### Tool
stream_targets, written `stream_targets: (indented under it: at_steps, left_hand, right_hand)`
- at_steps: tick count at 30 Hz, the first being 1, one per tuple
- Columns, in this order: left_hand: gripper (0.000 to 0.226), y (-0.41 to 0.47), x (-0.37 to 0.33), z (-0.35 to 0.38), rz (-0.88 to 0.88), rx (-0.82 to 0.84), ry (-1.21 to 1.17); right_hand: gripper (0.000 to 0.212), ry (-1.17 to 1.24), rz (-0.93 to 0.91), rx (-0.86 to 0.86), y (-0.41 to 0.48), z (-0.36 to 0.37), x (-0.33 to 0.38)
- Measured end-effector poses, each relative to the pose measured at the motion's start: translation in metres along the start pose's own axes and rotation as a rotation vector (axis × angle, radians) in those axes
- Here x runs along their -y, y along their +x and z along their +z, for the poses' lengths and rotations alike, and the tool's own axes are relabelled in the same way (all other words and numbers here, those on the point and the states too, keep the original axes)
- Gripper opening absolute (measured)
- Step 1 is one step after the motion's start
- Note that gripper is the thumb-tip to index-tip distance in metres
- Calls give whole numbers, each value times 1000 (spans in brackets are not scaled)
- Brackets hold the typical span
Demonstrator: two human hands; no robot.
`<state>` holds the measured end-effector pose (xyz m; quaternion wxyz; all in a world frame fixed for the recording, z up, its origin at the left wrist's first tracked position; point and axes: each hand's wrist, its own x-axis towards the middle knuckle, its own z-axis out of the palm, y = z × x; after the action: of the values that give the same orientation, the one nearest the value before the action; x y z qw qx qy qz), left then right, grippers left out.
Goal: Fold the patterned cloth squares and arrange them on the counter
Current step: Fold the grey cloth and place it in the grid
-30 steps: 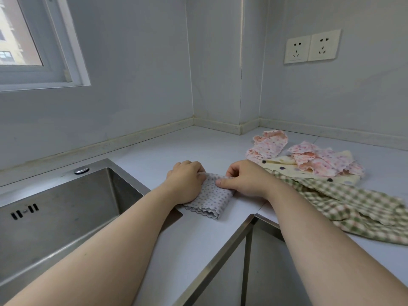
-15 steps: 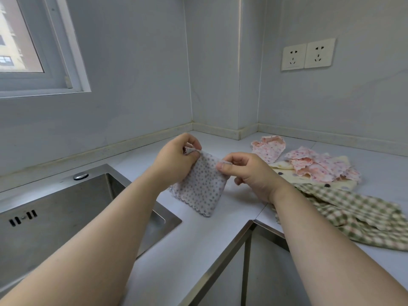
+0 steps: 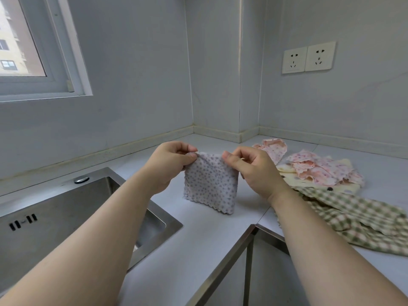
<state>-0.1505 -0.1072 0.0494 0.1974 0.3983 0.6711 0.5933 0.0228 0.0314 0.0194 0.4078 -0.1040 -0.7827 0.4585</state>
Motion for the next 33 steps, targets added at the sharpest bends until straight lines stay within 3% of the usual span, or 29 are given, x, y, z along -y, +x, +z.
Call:
stream_targets:
  at_steps: [4, 8, 14, 19, 26, 33]
  left_hand:
    - [15, -5, -7, -4, 96, 13, 214]
    - [31, -9, -18, -4, 175, 57, 478]
    - [31, -15, -28, 2, 239, 54, 747]
    - [2, -11, -27, -1, 256, 14, 768]
    - [14, -15, -33, -3, 228, -22, 716]
    - [8, -20, -36, -3, 233, 55, 679]
  right_hand:
    - [40, -205, -121, -128, 1, 0, -8]
    - [33, -476, -377, -251, 4, 1, -16]
    - [26, -613, -613, -288, 4, 4, -17]
    - [28, -591, -566, -298, 4, 3, -18]
    - [38, -522, -470, -275, 3, 4, -13]
    - [17, -482, -433, -271, 1, 2, -14]
